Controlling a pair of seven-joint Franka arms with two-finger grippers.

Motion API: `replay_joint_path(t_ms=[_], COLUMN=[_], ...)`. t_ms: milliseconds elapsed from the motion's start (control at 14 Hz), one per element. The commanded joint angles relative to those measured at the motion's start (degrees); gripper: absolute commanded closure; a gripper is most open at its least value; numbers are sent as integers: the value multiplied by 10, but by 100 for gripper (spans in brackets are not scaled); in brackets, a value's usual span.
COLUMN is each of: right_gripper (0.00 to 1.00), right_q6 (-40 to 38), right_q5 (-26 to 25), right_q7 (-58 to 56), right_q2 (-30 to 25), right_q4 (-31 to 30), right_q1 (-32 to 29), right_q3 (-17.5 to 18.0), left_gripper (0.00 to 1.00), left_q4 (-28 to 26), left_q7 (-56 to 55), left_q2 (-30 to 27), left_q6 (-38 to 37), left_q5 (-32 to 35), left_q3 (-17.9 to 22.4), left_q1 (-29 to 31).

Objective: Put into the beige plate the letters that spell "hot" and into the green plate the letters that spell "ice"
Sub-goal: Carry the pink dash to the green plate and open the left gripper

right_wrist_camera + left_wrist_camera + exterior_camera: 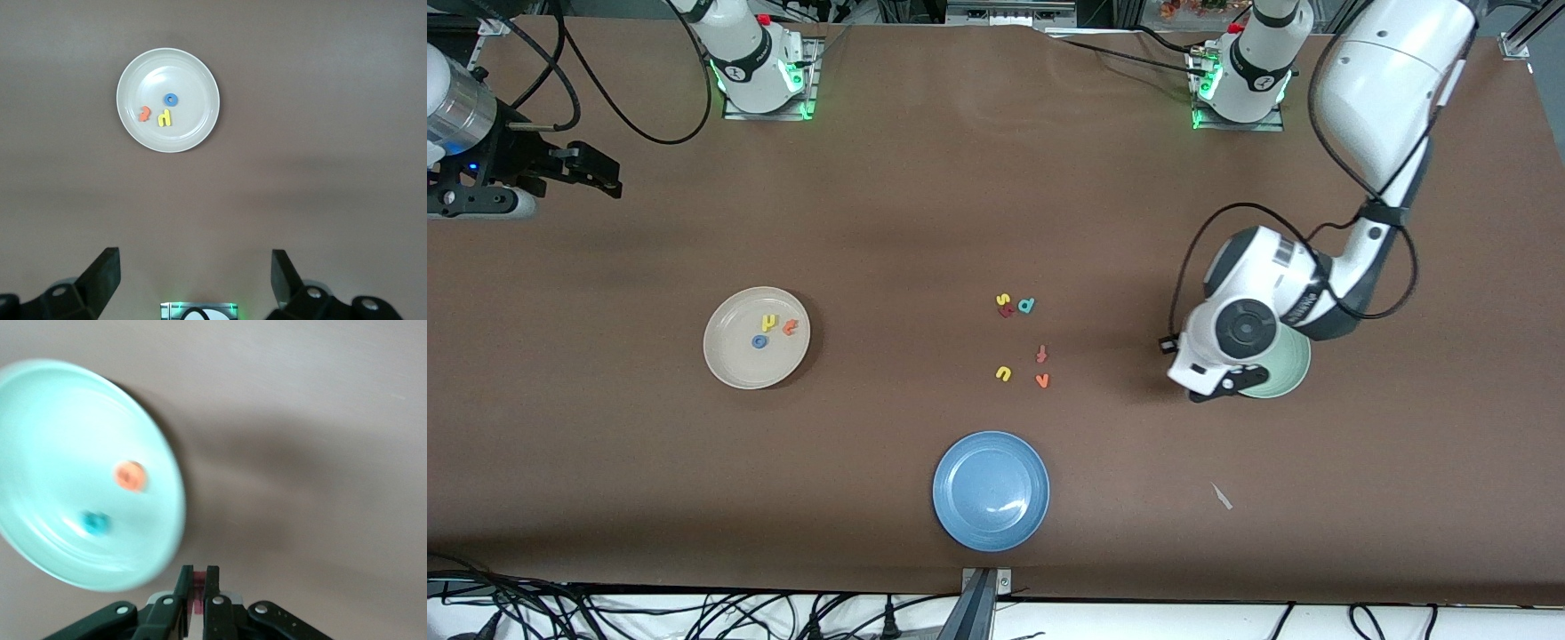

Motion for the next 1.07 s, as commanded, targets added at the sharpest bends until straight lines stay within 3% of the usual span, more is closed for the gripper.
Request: replay_joint_path(t_ms=[0, 72, 143, 215, 787, 1002], right_gripper=[0, 0, 0, 0, 0, 0], right_q6=[-16, -14, -14, -11, 4, 2], right_q5=[7, 8, 8, 7, 13, 14], right_q7=[-1, -1, -1, 1, 45, 42], right_q2=[7, 9, 13, 15, 21, 30], right_q4=[19, 20, 26, 27, 32, 35], right_q1=[9, 9, 9, 9, 10, 8], right_q3=[-8, -8, -8, -8, -8, -8], left_gripper=[100, 99, 64, 1, 0, 0], left_q4=[-20, -20, -19, -20, -7, 20], left_q7=[42, 56, 73, 85, 88, 86], left_q2=[-5, -2, -2, 1, -15, -43], left_q6=[-15, -22, -27, -30, -30, -31], left_q5=[54, 58, 58, 58, 50, 49], left_q3=[-4, -4, -4, -4, -14, -49], left_q1=[15, 21, 27, 33, 31, 35])
